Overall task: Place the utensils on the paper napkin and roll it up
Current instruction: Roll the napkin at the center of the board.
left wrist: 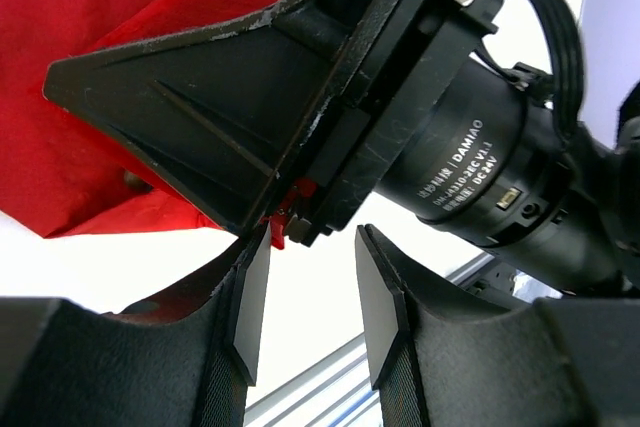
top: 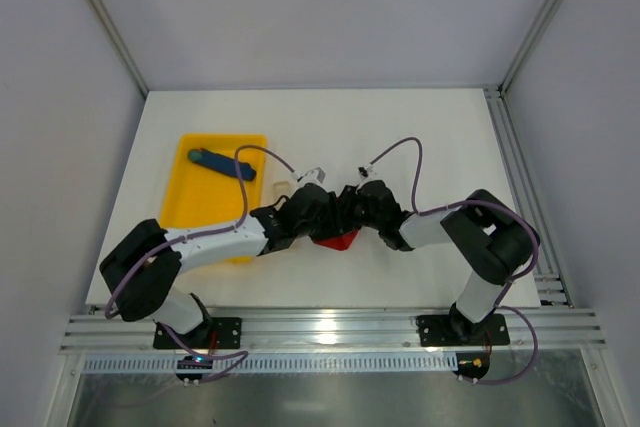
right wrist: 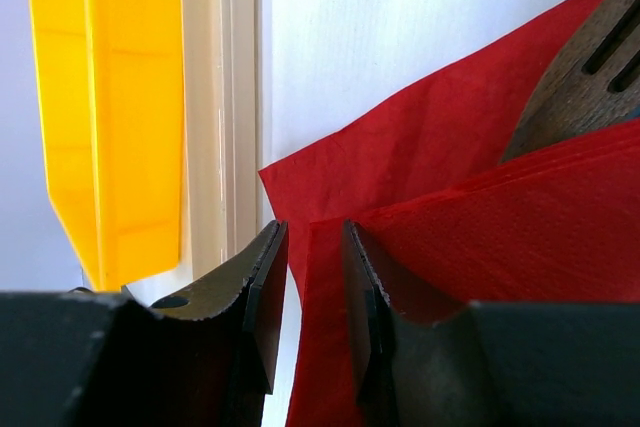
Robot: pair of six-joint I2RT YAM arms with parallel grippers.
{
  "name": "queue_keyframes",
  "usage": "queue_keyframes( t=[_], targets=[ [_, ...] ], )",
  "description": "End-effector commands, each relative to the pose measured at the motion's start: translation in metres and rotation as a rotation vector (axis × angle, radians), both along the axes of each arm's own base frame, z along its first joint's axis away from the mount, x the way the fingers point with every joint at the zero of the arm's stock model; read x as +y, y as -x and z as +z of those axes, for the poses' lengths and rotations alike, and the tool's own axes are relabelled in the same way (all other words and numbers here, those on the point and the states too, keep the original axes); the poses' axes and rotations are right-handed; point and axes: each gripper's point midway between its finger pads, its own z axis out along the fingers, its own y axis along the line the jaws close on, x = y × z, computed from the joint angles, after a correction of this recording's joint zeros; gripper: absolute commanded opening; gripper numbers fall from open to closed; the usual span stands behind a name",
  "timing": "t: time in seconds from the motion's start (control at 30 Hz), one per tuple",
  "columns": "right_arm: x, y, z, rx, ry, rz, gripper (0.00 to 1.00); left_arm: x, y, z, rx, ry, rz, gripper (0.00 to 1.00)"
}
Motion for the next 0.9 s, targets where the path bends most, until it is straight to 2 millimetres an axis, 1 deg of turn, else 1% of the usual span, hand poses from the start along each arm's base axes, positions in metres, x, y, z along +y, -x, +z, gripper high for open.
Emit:
queue_keyframes(
  t=[0.0, 0.07, 0.2, 0.37, 0.5, 0.67, 0.87],
  targets=[
    [0.008, -0.008, 0.024, -0.068, -0.051, -0.005, 0.35, -0.007, -0.005, 0.008, -0.013, -0.001, 0.022, 0.43],
    [0.007, -0.008, 0.025, -0.070, -0.051, -0.006, 0.35, -0.003, -0.006, 0.005, -0.006, -0.023, 0.043, 0.42],
    [0.008, -0.009, 0.025, -0.071, -0.052, -0.008, 0.35, -0.002, -0.004, 0.002, -0.003, -0.036, 0.061, 0.42],
    [0.007, -0.007, 0.024, -0.067, -0.054, -0.008, 0.35, 0.000, -0.005, -0.009, 0.022, -0.060, 0.084, 0.40],
    [0.006, -0.006, 0.022, -0.065, -0.052, -0.008, 0.35, -0.001, -0.008, -0.010, 0.015, -0.060, 0.095, 0.40],
    [0.007, -0.006, 0.025, -0.069, -0.060, -0.007, 0.35, 0.002, -0.010, -0.013, 0.014, -0.081, 0.109, 0.40],
    [0.005, -0.006, 0.028, -0.081, -0.055, -0.006, 0.35, 0.013, -0.010, -0.018, 0.019, -0.121, 0.141, 0.36]
  ],
)
